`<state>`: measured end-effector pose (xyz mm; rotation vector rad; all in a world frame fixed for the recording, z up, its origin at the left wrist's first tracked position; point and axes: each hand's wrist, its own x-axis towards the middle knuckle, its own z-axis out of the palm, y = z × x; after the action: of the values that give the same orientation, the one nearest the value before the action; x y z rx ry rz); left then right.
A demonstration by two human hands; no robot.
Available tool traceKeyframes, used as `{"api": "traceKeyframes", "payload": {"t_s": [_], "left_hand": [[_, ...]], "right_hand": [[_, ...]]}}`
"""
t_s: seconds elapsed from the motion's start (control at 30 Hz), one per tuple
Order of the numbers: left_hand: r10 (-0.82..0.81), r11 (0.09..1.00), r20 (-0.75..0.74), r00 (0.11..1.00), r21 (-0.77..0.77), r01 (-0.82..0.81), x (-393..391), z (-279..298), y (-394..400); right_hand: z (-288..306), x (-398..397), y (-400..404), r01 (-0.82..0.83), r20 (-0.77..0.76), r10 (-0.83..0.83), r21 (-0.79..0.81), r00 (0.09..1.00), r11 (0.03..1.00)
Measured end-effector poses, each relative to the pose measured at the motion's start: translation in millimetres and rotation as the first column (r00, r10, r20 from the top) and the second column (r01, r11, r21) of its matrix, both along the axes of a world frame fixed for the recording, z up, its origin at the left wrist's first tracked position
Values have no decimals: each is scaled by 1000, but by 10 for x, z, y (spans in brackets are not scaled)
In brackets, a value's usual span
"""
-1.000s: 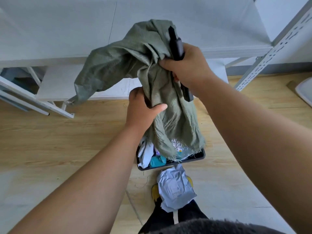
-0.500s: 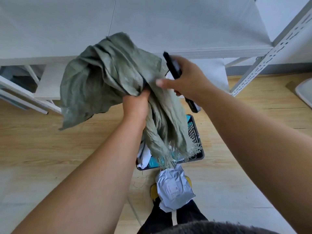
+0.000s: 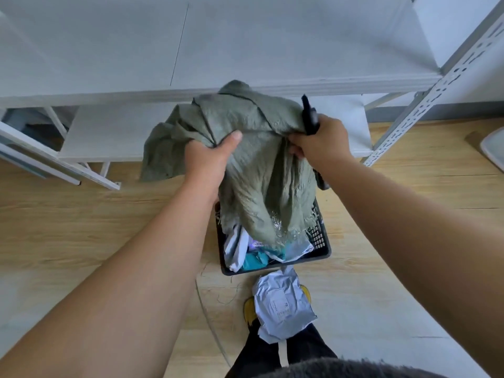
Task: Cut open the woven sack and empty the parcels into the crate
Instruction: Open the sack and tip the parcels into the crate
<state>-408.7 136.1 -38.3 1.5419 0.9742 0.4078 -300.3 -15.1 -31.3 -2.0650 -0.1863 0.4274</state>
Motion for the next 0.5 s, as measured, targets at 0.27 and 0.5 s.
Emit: {"api": "traceKeyframes", "payload": {"t_s": [0.27, 0.5], "left_hand": [[-25, 999, -123, 992, -23, 22, -13, -33, 175], [-41, 999, -97, 994, 17, 43, -75, -65, 141]], "right_hand": [[124, 80, 6, 187, 50, -193, 110, 980, 976], [309, 110, 170, 43, 146, -54, 79, 988, 996]]}}
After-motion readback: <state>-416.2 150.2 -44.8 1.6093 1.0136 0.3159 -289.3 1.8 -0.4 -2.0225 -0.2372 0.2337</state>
